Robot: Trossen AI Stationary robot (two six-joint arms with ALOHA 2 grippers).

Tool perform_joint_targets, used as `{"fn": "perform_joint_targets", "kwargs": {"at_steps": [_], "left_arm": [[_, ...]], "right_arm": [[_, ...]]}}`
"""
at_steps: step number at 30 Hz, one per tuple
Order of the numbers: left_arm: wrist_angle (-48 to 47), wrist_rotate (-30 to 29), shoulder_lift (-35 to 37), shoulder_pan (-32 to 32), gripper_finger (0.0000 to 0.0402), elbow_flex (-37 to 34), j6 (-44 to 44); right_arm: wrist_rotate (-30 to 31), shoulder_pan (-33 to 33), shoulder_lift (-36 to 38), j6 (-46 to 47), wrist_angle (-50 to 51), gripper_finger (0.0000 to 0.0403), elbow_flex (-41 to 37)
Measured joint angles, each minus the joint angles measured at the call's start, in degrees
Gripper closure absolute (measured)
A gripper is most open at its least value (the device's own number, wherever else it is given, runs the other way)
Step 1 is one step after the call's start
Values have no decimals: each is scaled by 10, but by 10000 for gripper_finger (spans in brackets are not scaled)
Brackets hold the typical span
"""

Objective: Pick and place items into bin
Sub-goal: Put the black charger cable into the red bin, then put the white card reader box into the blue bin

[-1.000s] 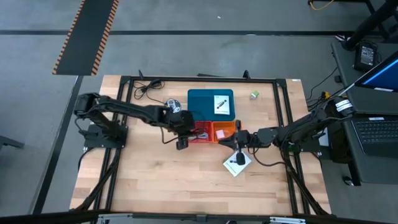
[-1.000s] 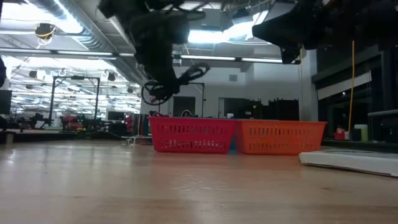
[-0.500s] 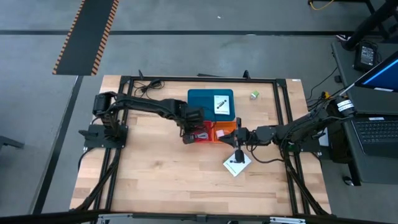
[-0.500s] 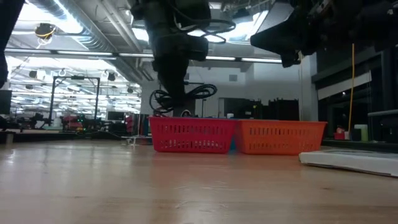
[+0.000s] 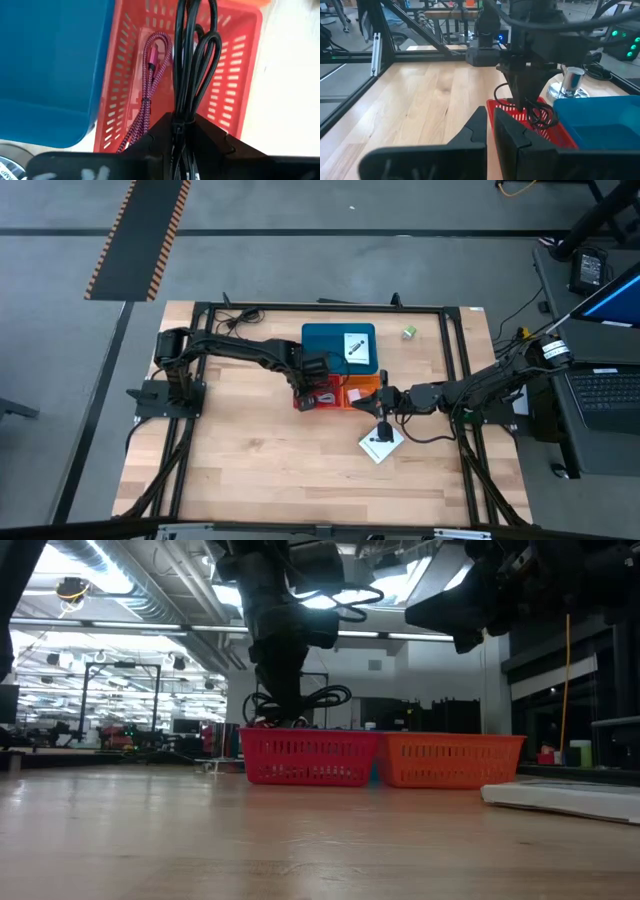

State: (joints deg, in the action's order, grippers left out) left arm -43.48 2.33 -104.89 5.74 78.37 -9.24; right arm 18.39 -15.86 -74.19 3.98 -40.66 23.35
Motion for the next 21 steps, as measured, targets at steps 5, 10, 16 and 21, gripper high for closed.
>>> {"fn": "perform_joint_targets", "kwargs": {"at_steps": [5,10,16,21], "left_arm": [[0,7,0,0,329,0,-11],[0,8,0,0,315,0,-11],[0,7,1,0,303,0,11],[0,11,12,-2,307,7,56]], "right_arm": [[0,0,0,0,0,388,0],[0,0,0,0,0,388,0],[0,0,0,0,1,388,0],[0,0,0,0,3,388,0]]}}
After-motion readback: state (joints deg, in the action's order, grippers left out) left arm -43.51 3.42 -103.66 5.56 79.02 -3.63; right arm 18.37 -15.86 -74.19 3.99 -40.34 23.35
